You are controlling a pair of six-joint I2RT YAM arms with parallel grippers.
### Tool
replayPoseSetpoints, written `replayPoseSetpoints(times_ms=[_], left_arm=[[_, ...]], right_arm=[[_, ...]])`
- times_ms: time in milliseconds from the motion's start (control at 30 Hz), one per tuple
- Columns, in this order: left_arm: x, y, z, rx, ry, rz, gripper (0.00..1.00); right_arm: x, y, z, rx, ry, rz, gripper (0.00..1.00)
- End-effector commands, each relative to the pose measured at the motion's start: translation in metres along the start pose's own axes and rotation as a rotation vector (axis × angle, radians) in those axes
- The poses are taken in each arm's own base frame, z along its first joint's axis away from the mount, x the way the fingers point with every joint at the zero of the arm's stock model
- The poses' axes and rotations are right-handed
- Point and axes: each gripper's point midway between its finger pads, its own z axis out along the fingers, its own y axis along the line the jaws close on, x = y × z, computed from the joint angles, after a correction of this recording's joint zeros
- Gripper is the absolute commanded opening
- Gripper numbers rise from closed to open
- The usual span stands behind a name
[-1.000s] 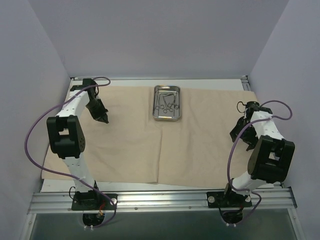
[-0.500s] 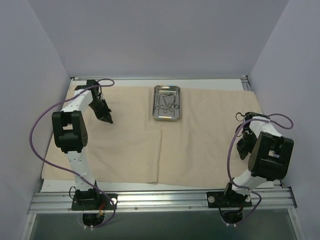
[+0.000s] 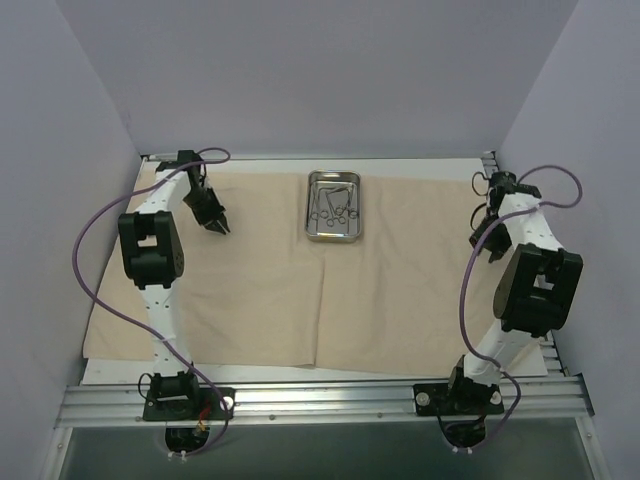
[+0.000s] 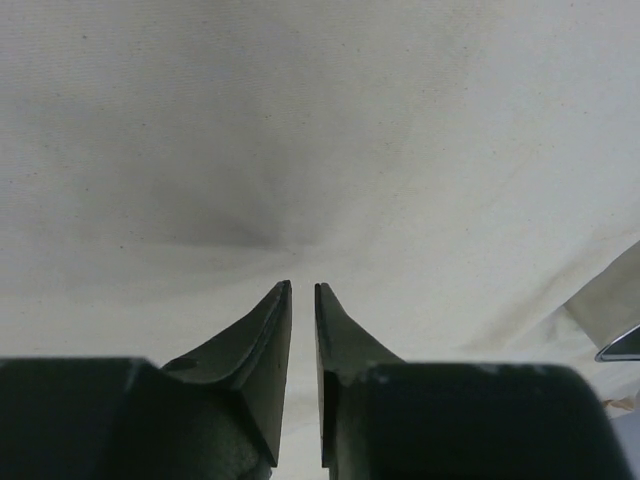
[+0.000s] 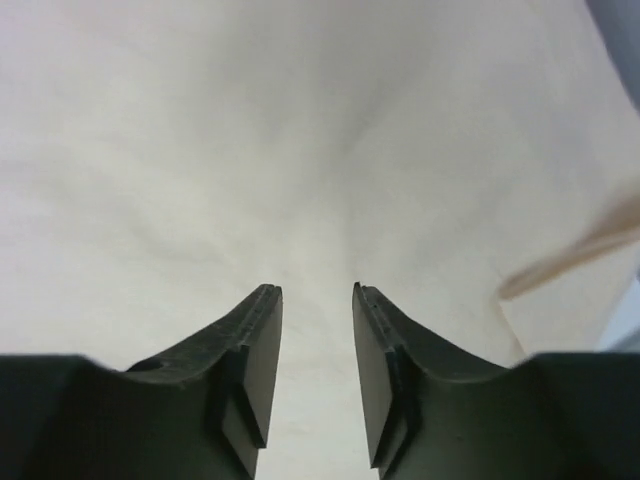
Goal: Open and lay out the surgical kit
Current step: Smooth out the surgical kit at the center of the board.
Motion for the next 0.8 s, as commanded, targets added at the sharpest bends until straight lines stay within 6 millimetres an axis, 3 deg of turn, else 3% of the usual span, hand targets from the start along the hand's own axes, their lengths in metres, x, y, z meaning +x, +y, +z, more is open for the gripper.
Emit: replayPoseSetpoints(times_ms=[0,33,67,133,167,200,233,333,433,733,767], left_arm=[[-0.012,0.003,-0.023,-0.01,-0.045,-0.013,0.26],[-0.013,0.009,-0.025,-0.042,-0.052,-0.012,0.31],[-0.013,0.012,-0.029,-0.058,-0.063,-0.003,0.41],[-0.015,0.019,-0.031,-0.099,-0.077,0.006,0.48],[-0.017,0.026,-0.032,-0.135,-0.088,0.017,0.51],[-0.018,0.03,-0.032,-0.156,-0.09,0.024,0.56],[-0.02,0.034,-0.035,-0.185,-0.093,0.031,0.58],[-0.023,0.05,-0.032,-0.277,-0.085,0.055,0.61],[-0.026,0.059,-0.024,-0.31,-0.063,0.054,0.61],[-0.028,0.086,0.009,-0.302,0.057,-0.031,0.6],[-0.028,0.088,0.012,-0.298,0.065,-0.046,0.58]], right_arm=[[-0.04,0.051,-0.046,-0.128,-0.137,-0.132,0.38],[-0.041,0.062,-0.037,-0.12,-0.117,-0.17,0.49],[-0.054,0.075,-0.046,-0.138,-0.149,-0.21,0.54],[-0.049,0.095,-0.041,-0.138,-0.125,-0.286,0.64],[-0.046,0.104,-0.027,-0.127,-0.092,-0.332,0.67],[-0.044,0.121,-0.029,-0.164,-0.088,-0.366,0.7],[-0.039,0.13,-0.018,-0.159,-0.061,-0.394,0.76],[-0.034,0.158,-0.014,-0.199,-0.069,-0.484,0.82],[-0.028,0.177,0.001,-0.226,-0.047,-0.55,0.84],[-0.017,0.207,0.046,-0.215,0.018,-0.653,0.84],[-0.025,0.213,0.043,-0.219,-0.004,-0.651,0.84]])
